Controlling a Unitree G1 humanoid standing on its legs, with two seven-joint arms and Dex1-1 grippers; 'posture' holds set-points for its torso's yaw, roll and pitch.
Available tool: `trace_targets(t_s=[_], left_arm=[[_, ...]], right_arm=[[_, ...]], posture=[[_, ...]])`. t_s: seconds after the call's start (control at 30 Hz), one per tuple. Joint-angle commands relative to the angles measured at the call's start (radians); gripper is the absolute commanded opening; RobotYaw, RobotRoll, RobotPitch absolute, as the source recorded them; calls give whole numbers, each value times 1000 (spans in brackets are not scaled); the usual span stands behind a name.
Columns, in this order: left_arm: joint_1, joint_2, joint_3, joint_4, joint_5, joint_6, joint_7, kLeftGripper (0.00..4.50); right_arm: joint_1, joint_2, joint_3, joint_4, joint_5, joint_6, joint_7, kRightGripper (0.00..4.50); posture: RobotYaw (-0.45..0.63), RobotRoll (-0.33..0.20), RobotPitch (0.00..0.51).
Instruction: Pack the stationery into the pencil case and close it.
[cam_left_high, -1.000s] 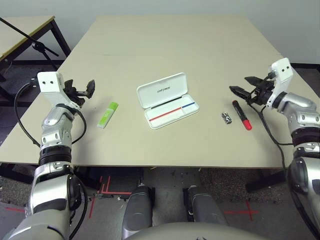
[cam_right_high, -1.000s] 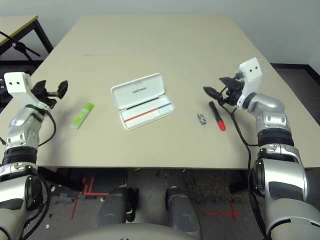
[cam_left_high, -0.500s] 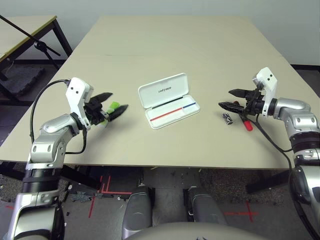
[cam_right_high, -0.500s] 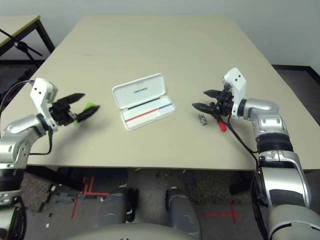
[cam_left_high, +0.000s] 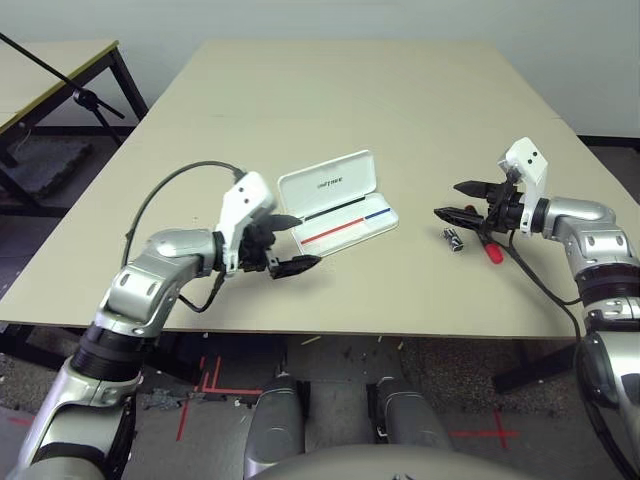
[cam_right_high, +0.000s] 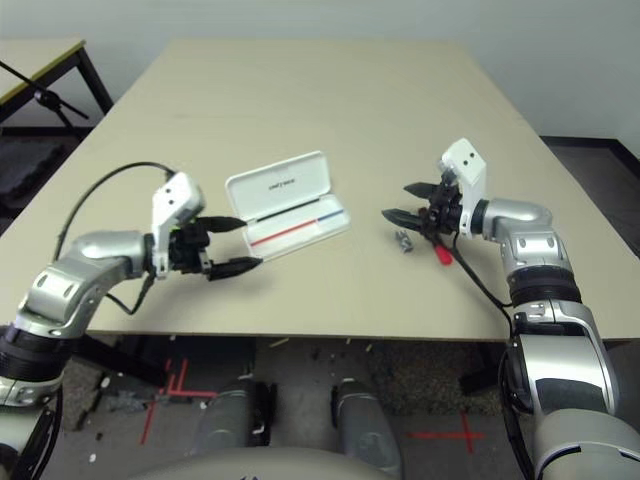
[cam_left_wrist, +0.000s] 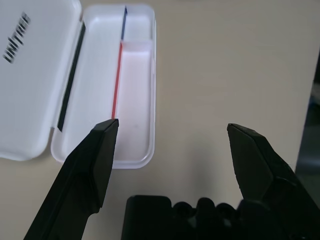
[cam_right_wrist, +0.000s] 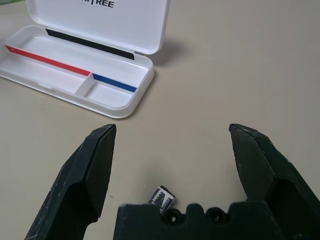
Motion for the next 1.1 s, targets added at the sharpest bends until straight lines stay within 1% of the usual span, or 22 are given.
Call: trace_targets(t_s=[0.03,0.2,0.37,0.57,0.97,1.03,1.07,1.1], left_arm=[[-39,-14,-64,38,58,9,-6,4389],[-87,-40,-120,92,118,12,-4,4389],[-120,-70,-143,98,129,52,-14,4389],[-133,-73,-176,116,154,84,-28,4389],[-149,-92,-193,164,183,117,-43,4389],[-151,-102,-186,175,186,127,-36,4007],[-152,-109,-180,184,186,132,-29,3750],[-153,-115,-177,190,186,136,-27,3394]], right_arm=[[12,1,12,6,-12,-14,-7,4500],[18,6,11,-2,-15,-14,-15,4500],[21,11,16,0,-24,-21,-29,4500],[25,17,21,-5,-28,-23,-37,4500],[20,17,26,1,-29,-34,-59,4500],[18,18,26,5,-30,-37,-62,4500],[17,18,26,6,-31,-41,-65,4500],[17,18,25,6,-30,-44,-68,4500]], posture=[[4,0,28],[-2,0,29],[-4,0,32],[-11,0,42],[-17,0,37],[-19,0,35],[-20,0,35],[-20,0,35]])
